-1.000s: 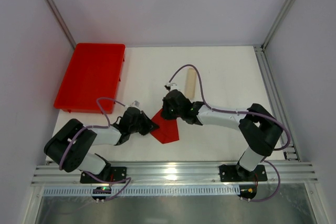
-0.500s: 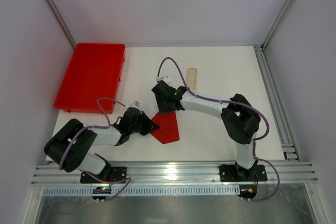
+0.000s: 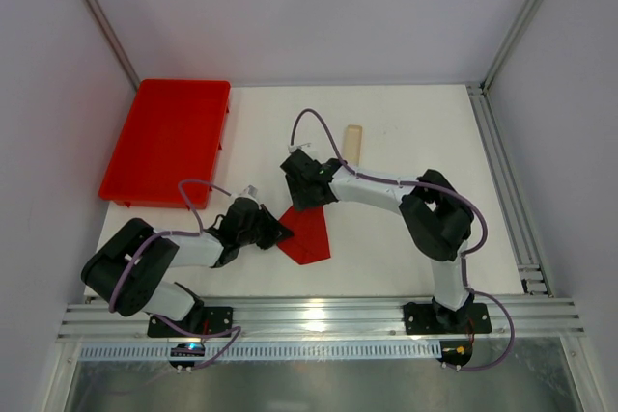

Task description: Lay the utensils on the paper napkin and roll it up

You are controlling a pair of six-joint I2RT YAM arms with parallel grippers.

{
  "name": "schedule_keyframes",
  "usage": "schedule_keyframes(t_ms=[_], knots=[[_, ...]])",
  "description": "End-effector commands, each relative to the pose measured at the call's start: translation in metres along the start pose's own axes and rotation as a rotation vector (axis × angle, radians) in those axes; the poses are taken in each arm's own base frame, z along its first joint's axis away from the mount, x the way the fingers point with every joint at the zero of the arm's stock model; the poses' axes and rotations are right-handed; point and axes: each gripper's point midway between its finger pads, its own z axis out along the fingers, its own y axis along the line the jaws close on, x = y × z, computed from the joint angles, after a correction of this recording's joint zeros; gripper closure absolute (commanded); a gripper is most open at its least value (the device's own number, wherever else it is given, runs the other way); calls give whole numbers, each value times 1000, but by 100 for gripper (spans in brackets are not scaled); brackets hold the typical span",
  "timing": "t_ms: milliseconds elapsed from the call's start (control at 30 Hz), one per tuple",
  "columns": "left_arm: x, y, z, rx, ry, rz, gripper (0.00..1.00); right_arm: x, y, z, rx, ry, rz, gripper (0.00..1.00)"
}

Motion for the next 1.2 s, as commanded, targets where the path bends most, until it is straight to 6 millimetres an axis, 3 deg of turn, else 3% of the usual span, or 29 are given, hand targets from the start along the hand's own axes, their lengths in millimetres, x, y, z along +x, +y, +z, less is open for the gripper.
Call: schedule_keyframes(t_ms=[0,467,800,867,900,1000,1167], knots=[[27,54,-6,-186,87,22,100,-5,2,8,-7,-10,-15,32],[27,54,-5,-186,90,18,100,-6,-4,25,6,12,-16,33],[27,54,-5,-186,89,18,100,-3,-3,26,-26,10,-19,47],[27,53,-5,-185,89,18,100,-5,-2,26,-30,4,-23,47],[27,53,-5,-187,88,18,100,-5,-2,25,-36,0,-26,41],[27,54,-5,-188,88,17,100,-13,2,13,-75,-50,-26,35],[26,54,-5,-191,87,17,100,-39,2,-32,-133,-174,0,30]])
